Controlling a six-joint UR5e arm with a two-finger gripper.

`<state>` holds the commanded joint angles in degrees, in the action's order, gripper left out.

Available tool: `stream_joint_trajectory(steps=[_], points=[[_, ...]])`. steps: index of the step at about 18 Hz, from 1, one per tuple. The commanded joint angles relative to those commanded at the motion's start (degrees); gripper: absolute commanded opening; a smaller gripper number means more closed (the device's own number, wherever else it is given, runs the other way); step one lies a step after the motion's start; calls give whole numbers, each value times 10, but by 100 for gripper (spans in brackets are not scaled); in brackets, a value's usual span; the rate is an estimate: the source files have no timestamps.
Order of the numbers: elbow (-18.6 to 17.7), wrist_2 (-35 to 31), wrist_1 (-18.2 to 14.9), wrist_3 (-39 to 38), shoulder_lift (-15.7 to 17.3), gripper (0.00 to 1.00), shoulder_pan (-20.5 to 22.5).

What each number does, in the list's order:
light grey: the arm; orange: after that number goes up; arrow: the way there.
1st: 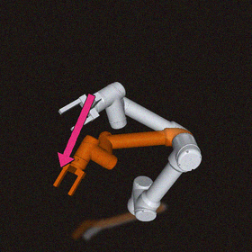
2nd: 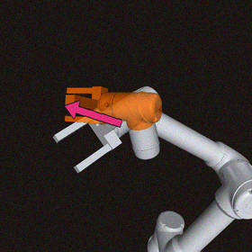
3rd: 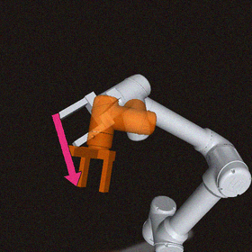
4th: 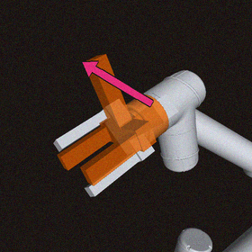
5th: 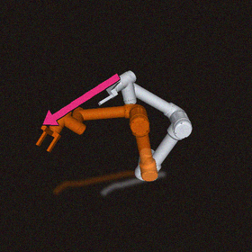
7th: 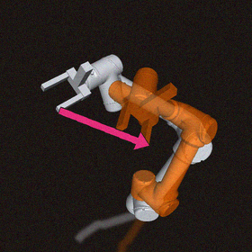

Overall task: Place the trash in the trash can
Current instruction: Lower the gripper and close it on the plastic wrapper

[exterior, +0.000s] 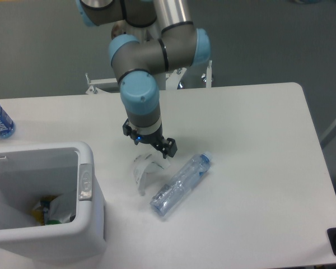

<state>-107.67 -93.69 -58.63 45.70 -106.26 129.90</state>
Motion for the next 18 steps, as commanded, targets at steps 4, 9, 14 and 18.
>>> stream_joint_trajectory(steps=[4,9,14,18], points=[[2,1,1,-6,0,23,-1],[12,8,-10,-1,11,0,0],[29,123,-33,-1,62,0,22],[70,197,-68,-6,98,0,54]])
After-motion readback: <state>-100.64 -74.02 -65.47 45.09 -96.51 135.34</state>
